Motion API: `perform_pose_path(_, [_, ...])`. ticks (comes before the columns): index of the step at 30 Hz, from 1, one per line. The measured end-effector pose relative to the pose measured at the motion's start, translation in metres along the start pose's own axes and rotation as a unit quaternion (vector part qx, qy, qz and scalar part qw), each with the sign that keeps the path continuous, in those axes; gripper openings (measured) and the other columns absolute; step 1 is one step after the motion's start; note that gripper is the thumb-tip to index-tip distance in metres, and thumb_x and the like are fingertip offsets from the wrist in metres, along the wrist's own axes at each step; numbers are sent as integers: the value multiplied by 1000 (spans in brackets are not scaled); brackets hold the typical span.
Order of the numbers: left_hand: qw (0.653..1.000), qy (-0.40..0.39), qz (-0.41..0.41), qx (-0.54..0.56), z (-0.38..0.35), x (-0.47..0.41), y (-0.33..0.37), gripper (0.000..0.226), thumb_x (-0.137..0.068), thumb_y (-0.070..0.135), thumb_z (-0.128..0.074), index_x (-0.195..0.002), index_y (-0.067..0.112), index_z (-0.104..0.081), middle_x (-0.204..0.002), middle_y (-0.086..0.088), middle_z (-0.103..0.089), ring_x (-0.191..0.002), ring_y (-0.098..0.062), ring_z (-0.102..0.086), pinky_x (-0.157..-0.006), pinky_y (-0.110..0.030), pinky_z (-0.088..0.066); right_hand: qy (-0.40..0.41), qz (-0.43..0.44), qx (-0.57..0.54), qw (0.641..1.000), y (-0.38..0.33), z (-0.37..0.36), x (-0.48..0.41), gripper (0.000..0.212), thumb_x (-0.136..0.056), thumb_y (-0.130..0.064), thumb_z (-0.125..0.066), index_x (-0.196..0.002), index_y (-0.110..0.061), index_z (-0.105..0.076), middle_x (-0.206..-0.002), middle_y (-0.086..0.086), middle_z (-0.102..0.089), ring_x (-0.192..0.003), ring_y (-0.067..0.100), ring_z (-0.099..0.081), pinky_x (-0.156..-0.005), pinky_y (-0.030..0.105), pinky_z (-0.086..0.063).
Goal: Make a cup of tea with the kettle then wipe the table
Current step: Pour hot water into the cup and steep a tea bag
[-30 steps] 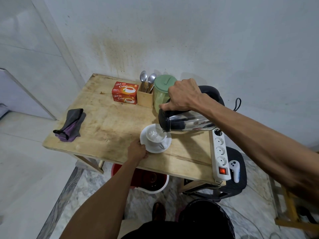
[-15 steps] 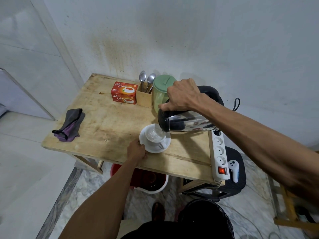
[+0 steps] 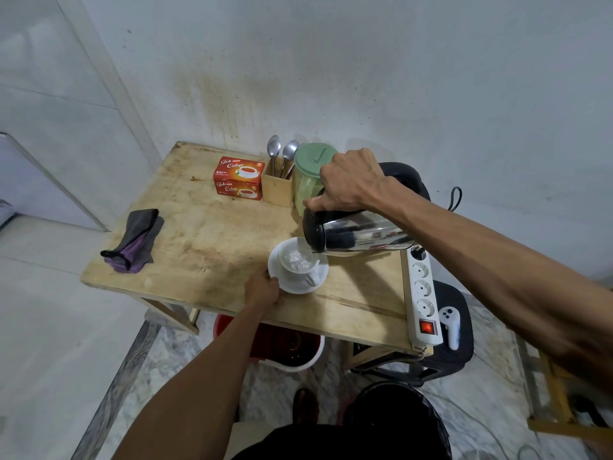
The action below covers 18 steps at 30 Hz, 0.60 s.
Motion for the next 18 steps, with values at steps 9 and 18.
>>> perform_pose_path(9, [1000, 2, -10, 1, 0, 1, 1, 28, -88, 17, -52, -109, 10, -68, -88, -17, -73, -79, -37, -70, -79, -45, -57, 2, 3, -3, 1000, 0, 0, 1, 63, -84, -67, -51, -54, -15, -34, -54, -2, -32, -47, 12, -27, -53, 27, -25])
perform_pose_path(18, [1000, 2, -11, -5, 1, 2, 2, 25, -89, 17, -51, -108, 12, -67, -90, -14, -73, -77, -35, -70, -78, -45, -58, 6, -1, -8, 1000, 0, -1, 2, 63, -84, -67, -51, -54, -14, -35, -55, -1, -34, -47, 13, -28, -57, 29, -29])
Point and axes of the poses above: each hand's wrist, its own x-axis away from the middle knuckle, its own z-axis out of the back of the hand, y = z × x, the point moved 5 cm from there along -x, towards the middle knuckle
